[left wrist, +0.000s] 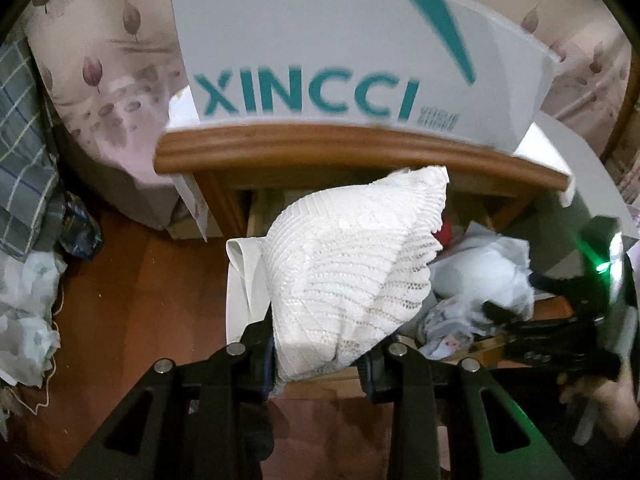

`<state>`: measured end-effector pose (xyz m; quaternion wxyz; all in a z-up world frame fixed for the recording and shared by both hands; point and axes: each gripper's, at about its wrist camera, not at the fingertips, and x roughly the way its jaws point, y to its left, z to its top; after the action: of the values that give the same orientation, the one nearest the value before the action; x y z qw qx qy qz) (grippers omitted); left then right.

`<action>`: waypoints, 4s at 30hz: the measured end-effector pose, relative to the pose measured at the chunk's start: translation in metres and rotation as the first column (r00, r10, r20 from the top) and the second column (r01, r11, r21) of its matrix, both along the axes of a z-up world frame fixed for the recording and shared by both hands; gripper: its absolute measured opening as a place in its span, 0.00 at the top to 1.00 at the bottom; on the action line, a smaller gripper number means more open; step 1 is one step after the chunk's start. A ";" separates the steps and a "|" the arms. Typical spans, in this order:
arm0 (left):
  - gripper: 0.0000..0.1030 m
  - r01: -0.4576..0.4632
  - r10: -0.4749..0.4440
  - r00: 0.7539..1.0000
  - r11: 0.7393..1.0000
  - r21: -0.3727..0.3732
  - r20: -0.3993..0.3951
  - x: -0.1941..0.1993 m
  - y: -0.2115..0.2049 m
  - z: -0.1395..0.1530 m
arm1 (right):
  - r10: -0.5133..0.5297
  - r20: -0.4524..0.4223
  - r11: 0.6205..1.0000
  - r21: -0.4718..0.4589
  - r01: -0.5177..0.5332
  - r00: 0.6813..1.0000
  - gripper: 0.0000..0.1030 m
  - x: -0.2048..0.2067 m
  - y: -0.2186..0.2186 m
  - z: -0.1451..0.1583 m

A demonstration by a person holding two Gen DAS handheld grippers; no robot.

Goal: Take underwear out of drawer
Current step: 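Lift the white lace underwear out with the left gripper while the right returns to the drawer, then lower the white lace underwear into the white box and open the left gripper, then grasp a grey-white underwear with the right gripper while the left reaches toward the navy one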

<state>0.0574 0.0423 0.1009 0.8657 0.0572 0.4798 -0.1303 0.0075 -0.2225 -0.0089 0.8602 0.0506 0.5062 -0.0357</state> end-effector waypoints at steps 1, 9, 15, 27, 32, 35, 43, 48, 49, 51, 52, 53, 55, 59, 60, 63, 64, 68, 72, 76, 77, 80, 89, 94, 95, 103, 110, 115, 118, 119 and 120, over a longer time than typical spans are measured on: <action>0.69 0.004 -0.004 1.000 1.000 -0.003 0.008 -0.002 0.001 0.009 | 0.009 -0.004 1.000 0.000 -0.009 1.000 0.14 0.001 0.001 -0.002; 0.69 0.056 -0.048 0.995 0.994 -0.092 0.084 -0.020 0.017 0.106 | -0.008 -0.014 1.000 0.025 0.008 1.000 0.14 0.001 -0.005 -0.004; 0.69 0.084 -0.056 0.972 0.990 -0.116 0.230 -0.014 0.022 0.203 | -0.020 -0.009 0.999 0.042 0.020 1.000 0.14 0.001 -0.006 -0.005; 0.69 0.036 -0.048 0.958 0.998 0.047 0.281 0.085 -0.020 0.240 | -0.037 0.007 0.997 0.070 0.036 0.999 0.14 -0.002 -0.012 -0.002; 0.69 0.027 -0.049 0.976 0.994 0.107 0.210 0.130 -0.040 0.203 | -0.039 0.002 0.996 0.086 0.039 0.999 0.14 -0.002 -0.012 -0.003; 0.69 0.014 -0.037 0.984 0.992 0.129 0.177 0.152 -0.047 0.179 | -0.035 -0.001 0.995 0.091 0.035 0.999 0.14 -0.001 -0.012 -0.004; 0.69 0.007 -0.016 0.997 0.993 0.119 0.079 0.190 -0.057 0.133 | -0.045 -0.012 0.993 0.111 0.046 0.999 0.14 -0.002 -0.016 -0.005; 0.66 0.009 -0.012 1.000 0.993 0.114 0.024 0.200 -0.060 0.110 | -0.060 -0.018 0.988 0.139 0.061 0.998 0.13 -0.002 -0.019 -0.007; 0.64 0.007 -0.009 1.000 0.993 0.120 0.018 0.201 -0.059 0.107 | -0.059 -0.020 0.988 0.144 0.061 0.998 0.13 -0.001 -0.019 -0.007; 0.63 0.012 -0.013 1.000 0.993 0.113 0.004 0.203 -0.058 0.100 | -0.058 -0.022 0.987 0.146 0.061 0.998 0.13 -0.001 -0.019 -0.008; 0.58 0.015 -0.016 1.000 0.994 0.112 0.003 0.202 -0.059 0.098 | -0.057 -0.022 0.987 0.147 0.060 0.998 0.13 0.000 -0.019 -0.008; 0.55 0.017 -0.018 1.000 0.994 0.112 0.006 0.201 -0.059 0.097 | -0.057 -0.022 0.987 0.149 0.059 0.998 0.13 0.000 -0.019 -0.008; 0.49 0.018 -0.020 1.000 0.994 0.108 0.010 0.199 -0.058 0.098 | -0.057 -0.021 0.986 0.158 0.060 0.998 0.13 0.000 -0.019 -0.008; 0.47 0.030 -0.032 0.999 0.996 0.080 0.027 0.186 -0.054 0.108 | -0.069 -0.025 0.980 0.187 0.072 0.997 0.13 0.000 -0.022 -0.008; 0.47 0.036 -0.040 0.998 0.996 0.081 0.041 0.181 -0.053 0.113 | -0.072 -0.025 0.979 0.192 0.076 0.997 0.13 0.000 -0.023 -0.008; 0.45 0.054 -0.064 0.993 0.994 0.094 0.104 0.154 -0.048 0.130 | -0.088 -0.020 0.978 0.191 0.090 0.996 0.13 -0.001 -0.026 -0.007; 0.43 0.062 -0.074 0.989 0.994 0.095 0.127 0.143 -0.045 0.136 | -0.092 -0.017 0.976 0.196 0.094 0.996 0.13 -0.002 -0.027 -0.006; 0.42 0.069 -0.088 0.980 0.992 0.109 0.181 0.100 -0.027 0.153 | -0.092 -0.007 0.966 0.242 0.091 0.996 0.13 -0.003 -0.029 0.003; 0.41 0.087 -0.104 0.981 0.990 0.107 0.162 0.058 -0.008 0.147 | -0.084 -0.051 0.967 0.235 0.094 0.995 0.13 -0.003 -0.026 0.015; 0.41 0.093 -0.094 0.995 0.993 0.070 0.019 0.035 0.004 0.105 | -0.056 -0.097 0.960 0.268 0.081 0.994 0.13 0.003 -0.015 0.028; 0.41 0.093 -0.091 0.996 0.994 0.059 -0.024 0.032 0.006 0.090 | -0.058 -0.111 0.957 0.278 0.087 0.992 0.13 0.005 -0.012 0.029; 0.41 0.069 -0.059 0.990 0.995 0.075 -0.126 0.035 0.007 0.042 | -0.054 -0.170 0.939 0.328 0.108 0.984 0.13 0.013 -0.003 0.027; 0.41 0.056 -0.028 0.939 0.996 0.071 -0.342 0.070 -0.004 -0.059 | -0.050 -0.362 0.947 0.278 0.159 0.931 0.18 0.042 0.018 -0.014; 0.41 0.078 -0.033 0.915 0.992 0.096 -0.402 0.082 -0.005 -0.089 | -0.035 -0.425 0.957 0.246 0.152 0.905 0.24 0.053 0.027 -0.037; 0.41 0.082 -0.031 0.909 0.991 0.105 -0.415 0.084 -0.007 -0.096 | -0.034 -0.436 0.958 0.242 0.154 0.899 0.27 0.055 0.029 -0.042; 0.41 0.105 -0.032 0.870 0.987 0.121 -0.491 0.089 -0.014 -0.128 | -0.011 -0.510 0.953 0.257 0.164 0.860 0.38 0.062 0.038 -0.072; 0.41 0.118 -0.027 0.831 0.985 0.128 -0.555 0.089 -0.022 -0.151 | 0.013 -0.515 0.947 0.282 0.154 0.857 0.66 0.063 0.036 -0.087; 0.41 0.089 -0.013 0.805 0.991 0.098 -0.594 0.092 -0.031 -0.161 | 0.008 -0.475 0.957 0.257 0.131 0.880 0.75 0.059 0.029 -0.077; 0.41 0.075 -0.010 0.783 0.994 0.079 -0.622 0.091 -0.039 -0.169 | 0.012 -0.459 0.960 0.254 0.118 0.889 0.76 0.054 0.028 -0.073; 0.41 0.070 -0.006 0.774 0.995 0.077 -0.633 0.091 -0.041 -0.171 | 0.015 -0.455 0.960 0.254 0.114 0.890 0.76 0.052 0.027 -0.073; 0.41 0.065 -0.003 0.769 0.995 0.074 -0.640 0.091 -0.042 -0.174 | 0.017 -0.450 0.961 0.253 0.108 0.893 0.76 0.051 0.026 -0.072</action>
<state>0.1487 -0.0001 -0.0726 0.6452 0.0580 0.7497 -0.1354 0.0587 -0.1961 -0.0814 0.7044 0.1702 0.6891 0.0029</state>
